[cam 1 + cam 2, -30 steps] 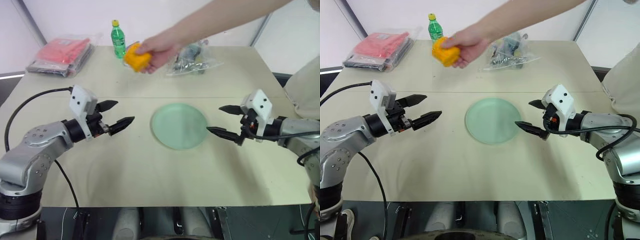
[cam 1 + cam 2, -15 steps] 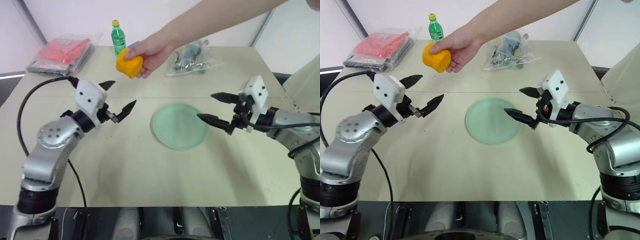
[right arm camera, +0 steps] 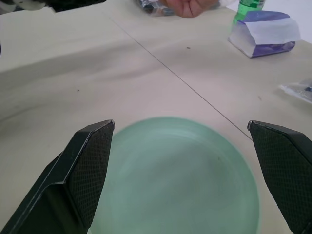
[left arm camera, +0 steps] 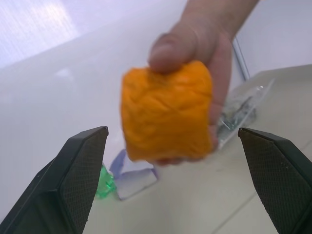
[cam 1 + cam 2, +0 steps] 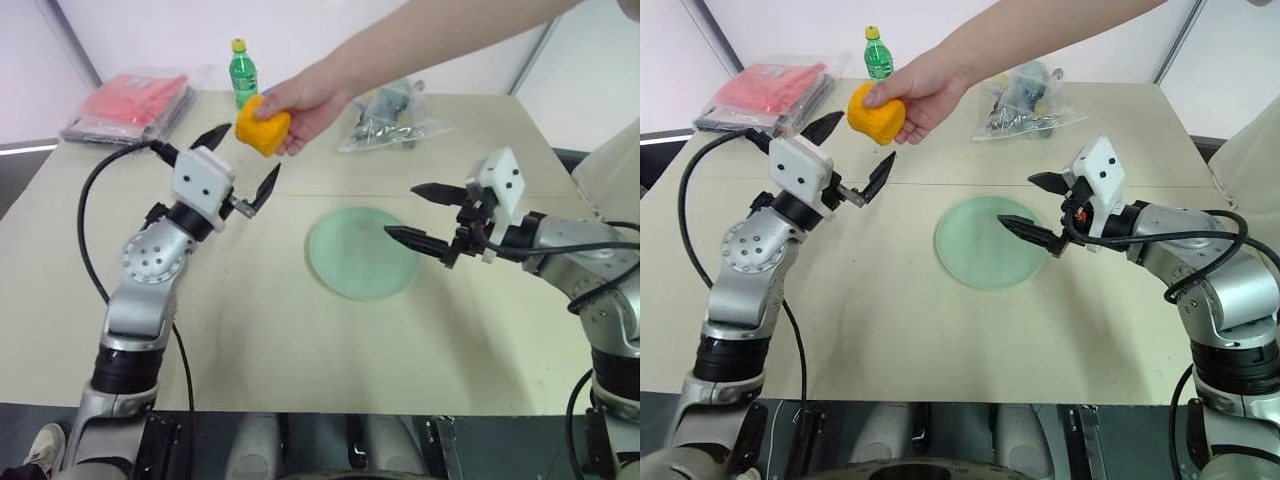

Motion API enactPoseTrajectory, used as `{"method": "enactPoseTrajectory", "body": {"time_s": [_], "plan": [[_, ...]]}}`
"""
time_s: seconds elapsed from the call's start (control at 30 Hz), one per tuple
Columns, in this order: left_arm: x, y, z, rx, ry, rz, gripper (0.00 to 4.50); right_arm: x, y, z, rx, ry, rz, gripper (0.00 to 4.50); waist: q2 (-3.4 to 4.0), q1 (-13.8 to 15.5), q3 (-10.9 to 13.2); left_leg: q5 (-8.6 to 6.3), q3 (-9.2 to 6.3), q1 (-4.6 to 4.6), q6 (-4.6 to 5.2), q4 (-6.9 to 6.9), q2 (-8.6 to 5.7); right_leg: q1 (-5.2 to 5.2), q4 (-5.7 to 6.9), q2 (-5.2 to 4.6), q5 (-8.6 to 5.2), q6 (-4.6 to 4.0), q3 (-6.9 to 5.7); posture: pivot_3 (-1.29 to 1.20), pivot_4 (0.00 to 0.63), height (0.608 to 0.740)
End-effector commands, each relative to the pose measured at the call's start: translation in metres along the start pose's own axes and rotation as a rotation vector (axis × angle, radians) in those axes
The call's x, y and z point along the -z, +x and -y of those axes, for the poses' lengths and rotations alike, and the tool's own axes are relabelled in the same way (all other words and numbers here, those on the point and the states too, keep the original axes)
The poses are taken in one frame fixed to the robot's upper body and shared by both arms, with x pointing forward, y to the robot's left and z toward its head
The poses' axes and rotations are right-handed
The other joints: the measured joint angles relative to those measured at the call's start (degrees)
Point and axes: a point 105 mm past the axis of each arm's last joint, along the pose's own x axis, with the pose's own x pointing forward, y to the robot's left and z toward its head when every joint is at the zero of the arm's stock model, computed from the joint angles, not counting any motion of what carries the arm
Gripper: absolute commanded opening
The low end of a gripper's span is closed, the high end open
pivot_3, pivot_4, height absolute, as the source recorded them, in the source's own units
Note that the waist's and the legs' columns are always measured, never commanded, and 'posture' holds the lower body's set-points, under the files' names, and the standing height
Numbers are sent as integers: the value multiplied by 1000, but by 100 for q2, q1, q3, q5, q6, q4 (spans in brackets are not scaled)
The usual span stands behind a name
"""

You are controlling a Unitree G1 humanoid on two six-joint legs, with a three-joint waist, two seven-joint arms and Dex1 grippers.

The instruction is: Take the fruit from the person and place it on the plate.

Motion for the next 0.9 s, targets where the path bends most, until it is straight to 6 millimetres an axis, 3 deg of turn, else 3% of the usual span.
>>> {"method": "enactPoseTrajectory", "body": {"time_s": [0.03, 0.5, 0.6, 0.7, 0.9], "plan": [[-8, 6, -6, -21, 51, 51, 4481, -13, -5, -3, 5, -49, 24, 4500, 0, -3, 0, 0, 1, 1, 0, 0, 0, 0, 0, 0, 0, 0, 0, 0, 150, 731], [4, 25, -5, -53, 38, 77, 4481, -13, -12, -3, 32, -56, -2, 4500, 0, -2, 0, 0, 0, 0, 0, 1, 1, 0, 1, 1, 0, 0, -1, 0, 150, 731], [2, 27, -4, -47, 33, 91, 3614, -11, -12, -4, 32, -53, -8, 4500, 0, -2, 0, 0, -1, 0, 0, 1, 1, 0, 1, 1, 0, 1, -1, 0, 150, 731], [-1, 29, -2, -40, 27, 106, 2184, -10, -13, -4, 35, -52, -12, 4500, 0, -3, 0, 0, 0, 0, 0, 1, 1, 0, 1, 0, 0, 1, -1, 0, 150, 731], [-4, 30, 2, -21, 25, 118, 2082, -9, -13, -3, 34, -50, -13, 4500, 0, 1, 0, 0, 0, 0, 0, 1, 0, 0, 1, 0, 0, 1, -1, 0, 150, 731]]}}
